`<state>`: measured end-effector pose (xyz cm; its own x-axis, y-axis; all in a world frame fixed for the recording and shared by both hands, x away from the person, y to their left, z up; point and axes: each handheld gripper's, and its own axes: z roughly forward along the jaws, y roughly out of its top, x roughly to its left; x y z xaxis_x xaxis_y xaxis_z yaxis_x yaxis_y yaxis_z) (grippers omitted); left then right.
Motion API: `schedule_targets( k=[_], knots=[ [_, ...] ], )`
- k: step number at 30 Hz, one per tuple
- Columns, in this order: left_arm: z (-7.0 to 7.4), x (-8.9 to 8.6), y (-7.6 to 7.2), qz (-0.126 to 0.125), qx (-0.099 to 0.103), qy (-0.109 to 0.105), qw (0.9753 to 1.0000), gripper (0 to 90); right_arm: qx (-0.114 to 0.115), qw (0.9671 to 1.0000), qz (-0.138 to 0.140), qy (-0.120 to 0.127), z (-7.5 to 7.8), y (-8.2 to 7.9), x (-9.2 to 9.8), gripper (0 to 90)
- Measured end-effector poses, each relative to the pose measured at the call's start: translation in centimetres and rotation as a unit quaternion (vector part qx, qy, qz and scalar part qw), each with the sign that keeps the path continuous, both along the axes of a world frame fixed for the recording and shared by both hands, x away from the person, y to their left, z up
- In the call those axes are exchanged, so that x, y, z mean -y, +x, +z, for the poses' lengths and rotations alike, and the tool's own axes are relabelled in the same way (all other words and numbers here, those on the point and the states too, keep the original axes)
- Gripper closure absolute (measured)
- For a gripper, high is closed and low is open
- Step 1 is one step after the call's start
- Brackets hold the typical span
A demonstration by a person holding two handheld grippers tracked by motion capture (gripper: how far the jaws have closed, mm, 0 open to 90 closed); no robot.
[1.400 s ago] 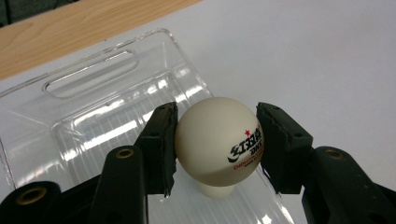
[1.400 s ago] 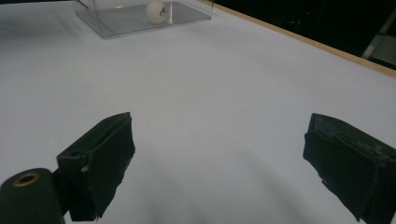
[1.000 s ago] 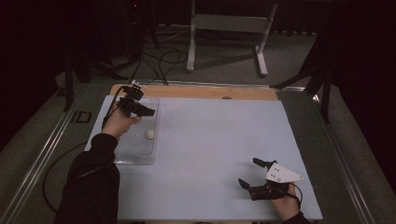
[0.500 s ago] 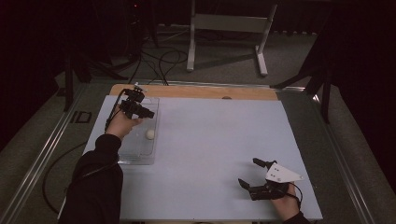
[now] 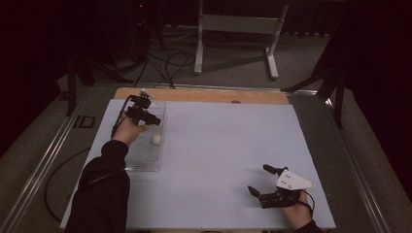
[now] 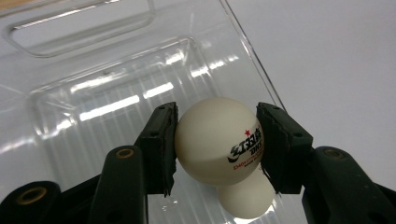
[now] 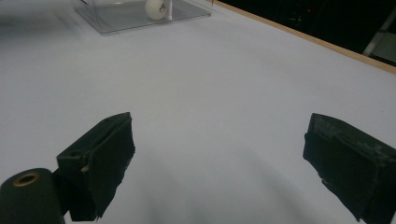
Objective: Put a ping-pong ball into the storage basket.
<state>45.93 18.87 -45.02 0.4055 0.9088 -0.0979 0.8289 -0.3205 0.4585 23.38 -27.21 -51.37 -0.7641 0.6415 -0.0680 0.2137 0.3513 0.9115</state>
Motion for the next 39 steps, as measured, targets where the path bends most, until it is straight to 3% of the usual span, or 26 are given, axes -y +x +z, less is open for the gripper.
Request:
schedule_targets(
  k=[6, 19, 24, 30, 35, 39],
  knots=[
    [-0.3, 0.2, 0.1, -0.004, -0.004, 0.0, 1.0, 51.3, 0.0, 1.0, 0.001, -0.001, -0.1, 0.0, 0.0, 8.6],
    [-1.6, 0.0, 0.6, 0.018, -0.021, -0.012, 0.9996, 50.3, -0.002, 1.0, 0.0, -0.004, -0.1, 0.0, 0.0, 8.6],
    [-1.2, -0.2, 0.5, 0.035, -0.015, -0.008, 0.9993, 34.3, -0.001, 1.0, 0.0, -0.005, -0.1, 0.0, 0.0, 8.6],
    [-0.4, -0.6, 0.3, 0.05, -0.006, -0.009, 0.9987, 26.5, 0.0, 1.0, 0.001, -0.006, -0.1, 0.0, 0.0, 8.6],
    [0.4, -0.6, 0.0, 0.047, 0.004, -0.011, 0.9988, 21.7, -0.001, 1.0, 0.0, -0.007, -0.1, 0.0, -0.1, 8.6],
    [1.0, -0.3, -0.4, 0.029, 0.007, -0.014, 0.9994, 18.6, 0.0, 1.0, 0.0, -0.007, -0.1, 0.0, -0.1, 8.6]
  ],
)
